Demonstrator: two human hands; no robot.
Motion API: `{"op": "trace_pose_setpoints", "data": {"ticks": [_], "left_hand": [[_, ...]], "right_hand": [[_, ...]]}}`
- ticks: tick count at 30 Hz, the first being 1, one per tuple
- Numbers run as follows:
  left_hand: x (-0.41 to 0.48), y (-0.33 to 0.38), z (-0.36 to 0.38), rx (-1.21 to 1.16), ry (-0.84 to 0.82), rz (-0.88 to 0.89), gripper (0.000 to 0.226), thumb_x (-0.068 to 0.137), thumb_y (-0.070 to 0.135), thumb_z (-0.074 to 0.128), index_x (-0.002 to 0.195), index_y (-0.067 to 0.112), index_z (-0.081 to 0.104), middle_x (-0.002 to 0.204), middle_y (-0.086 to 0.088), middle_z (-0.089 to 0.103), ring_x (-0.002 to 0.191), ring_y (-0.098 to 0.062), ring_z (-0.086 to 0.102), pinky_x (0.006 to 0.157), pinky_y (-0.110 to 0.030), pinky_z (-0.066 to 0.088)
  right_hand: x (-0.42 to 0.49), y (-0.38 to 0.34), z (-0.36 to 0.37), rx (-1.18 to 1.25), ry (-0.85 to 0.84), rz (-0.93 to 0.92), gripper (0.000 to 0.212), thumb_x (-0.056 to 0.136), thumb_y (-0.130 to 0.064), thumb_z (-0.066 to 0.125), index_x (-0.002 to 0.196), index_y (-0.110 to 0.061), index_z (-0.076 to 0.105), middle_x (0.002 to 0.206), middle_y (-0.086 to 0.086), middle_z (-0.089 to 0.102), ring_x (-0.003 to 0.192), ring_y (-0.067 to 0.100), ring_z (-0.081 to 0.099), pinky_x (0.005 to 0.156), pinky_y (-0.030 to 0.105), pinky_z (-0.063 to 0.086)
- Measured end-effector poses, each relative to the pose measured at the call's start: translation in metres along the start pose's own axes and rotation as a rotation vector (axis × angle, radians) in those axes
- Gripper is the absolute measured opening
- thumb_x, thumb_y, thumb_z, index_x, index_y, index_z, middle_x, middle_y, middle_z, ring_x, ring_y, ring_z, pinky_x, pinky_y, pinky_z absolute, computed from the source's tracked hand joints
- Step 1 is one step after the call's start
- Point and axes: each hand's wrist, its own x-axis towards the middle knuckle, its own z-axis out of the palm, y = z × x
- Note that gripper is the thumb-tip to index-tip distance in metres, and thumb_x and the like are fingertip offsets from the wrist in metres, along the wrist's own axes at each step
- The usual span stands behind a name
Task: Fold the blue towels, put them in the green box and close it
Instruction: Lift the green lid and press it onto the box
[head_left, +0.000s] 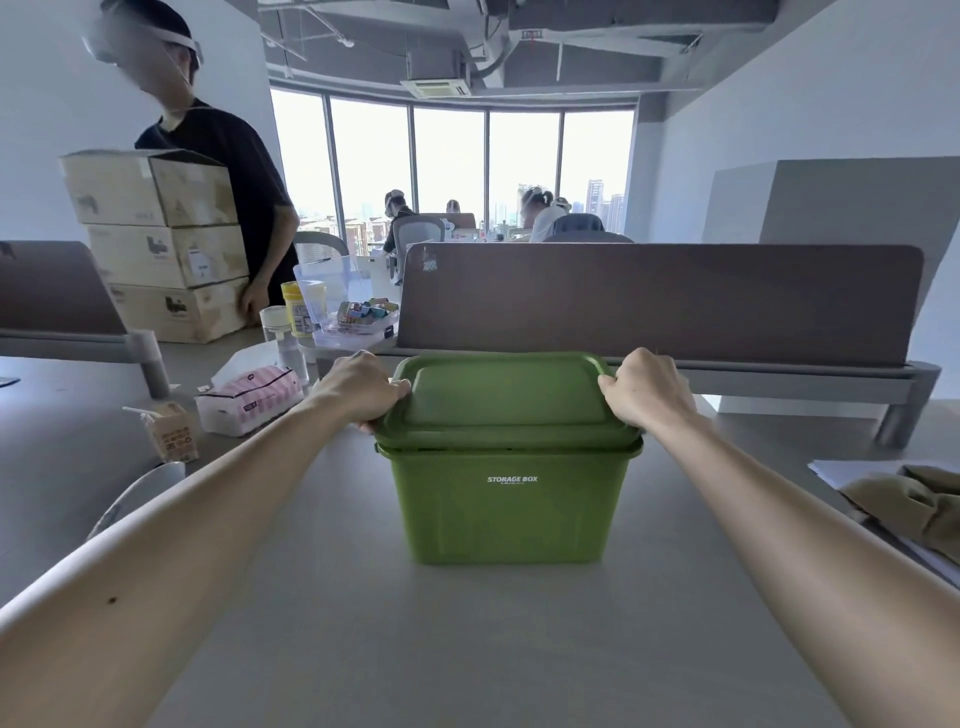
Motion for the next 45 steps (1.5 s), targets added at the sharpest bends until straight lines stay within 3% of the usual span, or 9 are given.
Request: {"op": "trace_pose_setpoints", "data": {"ticks": [13, 17, 22, 26, 30, 33, 35, 38, 45], "left_hand": [[-0.008, -0.003, 0.004, 0.069, -0.01, 0.079, 0.053, 0.094, 0.04, 0.058, 0.054, 0.006, 0.06, 0.034, -0.003, 0.056, 0.043, -0.016, 0.059, 0.065, -0.026, 0.051], [-0.009, -0.009, 0.011, 0.098, 0.038, 0.108, 0.056, 0.096, 0.04, 0.055, 0.058, 0.001, 0.066, 0.037, -0.007, 0.058, 0.046, -0.011, 0.057, 0.074, -0.028, 0.052], [-0.004, -0.017, 0.026, 0.073, 0.124, 0.111, 0.058, 0.093, 0.045, 0.059, 0.059, -0.001, 0.065, 0.044, -0.01, 0.061, 0.053, -0.025, 0.066, 0.077, -0.035, 0.057], [0.0, -0.02, 0.026, 0.112, 0.132, 0.072, 0.05, 0.087, 0.054, 0.061, 0.07, 0.007, 0.064, 0.078, -0.013, 0.071, 0.071, -0.03, 0.068, 0.078, -0.043, 0.057], [0.003, -0.001, 0.021, 0.143, 0.079, 0.212, 0.042, 0.082, 0.022, 0.065, 0.121, 0.014, 0.052, 0.131, -0.007, 0.051, 0.117, -0.032, 0.054, 0.095, -0.048, 0.048], [0.008, 0.016, 0.027, 0.059, -0.045, 0.288, 0.065, 0.082, 0.011, 0.052, 0.145, 0.022, 0.04, 0.155, -0.002, 0.034, 0.139, -0.027, 0.037, 0.11, -0.047, 0.037], [0.01, 0.021, 0.035, 0.075, -0.106, 0.273, 0.061, 0.093, 0.024, 0.043, 0.153, 0.023, 0.03, 0.163, 0.001, 0.023, 0.148, -0.023, 0.024, 0.116, -0.044, 0.025], [0.011, 0.021, 0.042, 0.132, -0.193, 0.23, 0.059, 0.102, 0.037, 0.033, 0.156, 0.018, 0.023, 0.165, 0.0, 0.016, 0.151, -0.02, 0.014, 0.119, -0.037, 0.014], [0.015, 0.025, 0.043, 0.089, -0.183, 0.235, 0.059, 0.101, 0.04, 0.037, 0.154, 0.016, 0.029, 0.163, -0.002, 0.023, 0.15, -0.021, 0.019, 0.118, -0.037, 0.017]], "right_hand": [[-0.009, 0.009, -0.005, -0.04, -0.072, 0.016, 0.032, 0.086, -0.021, 0.059, 0.059, -0.013, 0.043, 0.062, 0.007, 0.052, 0.068, 0.033, 0.066, 0.058, 0.03, 0.044], [-0.011, 0.012, 0.0, -0.022, -0.051, 0.031, 0.034, 0.086, -0.021, 0.057, 0.059, -0.014, 0.039, 0.063, 0.005, 0.047, 0.065, 0.031, 0.056, 0.055, 0.028, 0.036], [-0.013, 0.015, 0.004, -0.028, -0.026, 0.033, 0.034, 0.087, -0.019, 0.055, 0.058, -0.013, 0.04, 0.067, 0.005, 0.048, 0.066, 0.031, 0.048, 0.053, 0.028, 0.032], [-0.018, 0.011, 0.001, -0.138, -0.002, -0.02, 0.029, 0.088, -0.019, 0.053, 0.062, -0.012, 0.043, 0.078, 0.008, 0.053, 0.075, 0.034, 0.051, 0.066, 0.034, 0.038], [-0.014, 0.002, -0.006, -0.285, -0.008, -0.133, 0.022, 0.092, -0.02, 0.055, 0.073, -0.011, 0.055, 0.092, 0.009, 0.063, 0.081, 0.034, 0.059, 0.068, 0.035, 0.041], [-0.006, -0.003, 0.003, -0.211, -0.122, -0.217, 0.042, 0.099, -0.039, 0.047, 0.129, -0.012, 0.057, 0.14, 0.011, 0.05, 0.123, 0.035, 0.053, 0.091, 0.041, 0.044], [-0.004, -0.008, 0.01, -0.131, -0.241, -0.223, 0.06, 0.1, -0.043, 0.04, 0.152, -0.014, 0.032, 0.162, 0.006, 0.024, 0.144, 0.03, 0.033, 0.11, 0.045, 0.034], [0.001, -0.01, 0.016, -0.101, -0.386, -0.244, 0.066, 0.102, -0.046, 0.034, 0.158, -0.017, 0.013, 0.167, -0.004, 0.003, 0.153, 0.02, 0.011, 0.12, 0.042, 0.015], [0.013, -0.007, 0.021, -0.077, -0.443, -0.219, 0.067, 0.102, -0.051, 0.032, 0.158, -0.017, 0.016, 0.167, -0.008, 0.004, 0.153, 0.017, 0.01, 0.12, 0.036, 0.013]]}}
